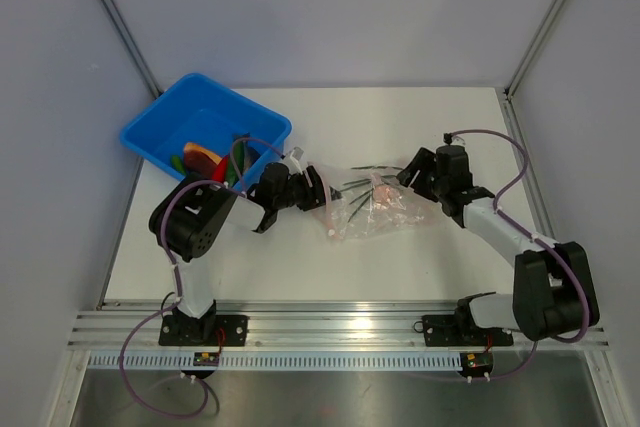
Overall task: Open the zip-top bag and remove the fake food
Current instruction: Adjust the zipper food storage bag at the center of the board.
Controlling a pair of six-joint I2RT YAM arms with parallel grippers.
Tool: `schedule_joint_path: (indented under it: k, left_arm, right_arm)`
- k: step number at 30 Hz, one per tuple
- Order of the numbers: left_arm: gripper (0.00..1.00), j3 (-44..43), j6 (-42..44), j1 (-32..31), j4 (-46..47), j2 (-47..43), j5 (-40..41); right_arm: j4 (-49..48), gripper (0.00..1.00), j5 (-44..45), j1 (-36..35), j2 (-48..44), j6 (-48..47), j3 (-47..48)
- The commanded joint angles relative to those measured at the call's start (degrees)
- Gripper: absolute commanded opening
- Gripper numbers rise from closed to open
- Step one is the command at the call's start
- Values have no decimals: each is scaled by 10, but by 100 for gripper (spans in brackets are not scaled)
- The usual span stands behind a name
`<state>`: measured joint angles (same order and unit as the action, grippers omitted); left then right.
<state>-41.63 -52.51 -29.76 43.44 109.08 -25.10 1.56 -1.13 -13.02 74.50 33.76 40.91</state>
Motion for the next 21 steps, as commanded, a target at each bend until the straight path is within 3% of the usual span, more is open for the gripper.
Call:
schedule_joint_path:
  k: [1,14,19,21]
  left_arm:
    - [56,-8,1,-5,38,2,-8]
    - [57,-15,7,-11,29,0,-7]
    - [57,-17,9,-12,24,0,-6]
    - [57,-17,9,-12,23,0,-6]
  right_arm:
    - [-49,67,-49,-9,31,19,21]
    - [-41,67,-27,-46,153,44,75]
    - [-34,50,-36,-55,201,43,97]
    - [-33,49,-38,-55,210,41,100]
